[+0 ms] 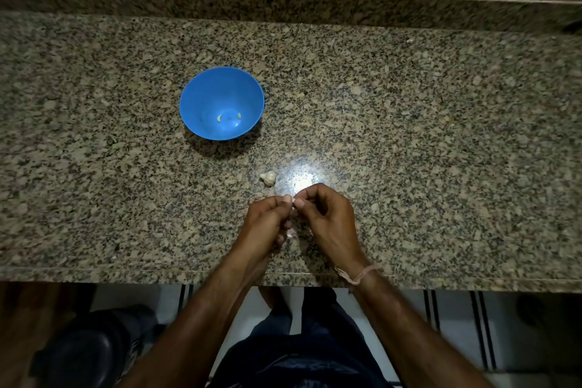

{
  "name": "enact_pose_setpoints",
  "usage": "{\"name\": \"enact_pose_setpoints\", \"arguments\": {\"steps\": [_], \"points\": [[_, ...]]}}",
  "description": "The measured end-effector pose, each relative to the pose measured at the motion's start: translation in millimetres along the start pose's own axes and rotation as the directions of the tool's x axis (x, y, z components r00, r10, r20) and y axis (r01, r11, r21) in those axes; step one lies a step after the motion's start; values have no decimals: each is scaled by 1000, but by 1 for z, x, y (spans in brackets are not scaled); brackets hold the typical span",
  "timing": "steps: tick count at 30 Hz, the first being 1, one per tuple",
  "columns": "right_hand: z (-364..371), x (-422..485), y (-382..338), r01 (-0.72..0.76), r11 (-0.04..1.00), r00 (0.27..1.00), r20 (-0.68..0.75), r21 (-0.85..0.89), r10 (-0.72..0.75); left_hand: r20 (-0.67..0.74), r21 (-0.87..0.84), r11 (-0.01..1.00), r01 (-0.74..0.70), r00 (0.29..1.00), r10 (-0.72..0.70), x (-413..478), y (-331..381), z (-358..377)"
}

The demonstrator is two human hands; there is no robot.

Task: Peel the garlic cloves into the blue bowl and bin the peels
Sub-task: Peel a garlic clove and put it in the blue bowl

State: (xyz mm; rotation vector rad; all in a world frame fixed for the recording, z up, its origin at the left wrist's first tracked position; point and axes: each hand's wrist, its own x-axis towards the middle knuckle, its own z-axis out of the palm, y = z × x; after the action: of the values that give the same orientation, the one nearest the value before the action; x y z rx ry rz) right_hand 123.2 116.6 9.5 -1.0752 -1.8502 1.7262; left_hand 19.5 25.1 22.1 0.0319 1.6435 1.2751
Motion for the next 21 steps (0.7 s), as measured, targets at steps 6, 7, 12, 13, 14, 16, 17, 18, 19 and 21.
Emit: {"name": "enact_pose_setpoints", "arguments": {"steps": [6,7,12,13,14,16,17,18,19,21], "points": [[5,-4,-3,149,966,985,-57,-210,-164,-72,432,853,-292,932,355,-12,0,15],[6,-3,-3,166,955,981,-59,-247,-185,-67,511,793,-332,904,422,-11,-2,14],[9,-4,-5,171,914,974,-75,-368,-212,10,737,534,-414,797,604,-6,-8,11],[9,-4,-5,156,914,976,-82,-375,-200,17,756,511,-410,792,610,-7,-9,12],[10,-4,-5,136,915,980,-87,-379,-181,19,759,505,-411,789,614,-7,-10,12],[11,-5,-6,72,928,988,-101,-366,-117,24,752,507,-422,786,617,-6,-12,12],[12,-6,-6,39,936,991,-106,-349,-80,34,756,498,-425,785,619,-7,-13,12],[13,-6,-7,11,942,993,-110,-335,-51,46,765,481,-427,782,621,-6,-14,12],[14,-7,-7,-6,946,993,-117,-325,-34,57,774,465,-430,778,625,-6,-15,12],[15,-8,-7,-25,951,989,-148,-307,-22,78,768,453,-453,768,636,-5,-16,11]]}}
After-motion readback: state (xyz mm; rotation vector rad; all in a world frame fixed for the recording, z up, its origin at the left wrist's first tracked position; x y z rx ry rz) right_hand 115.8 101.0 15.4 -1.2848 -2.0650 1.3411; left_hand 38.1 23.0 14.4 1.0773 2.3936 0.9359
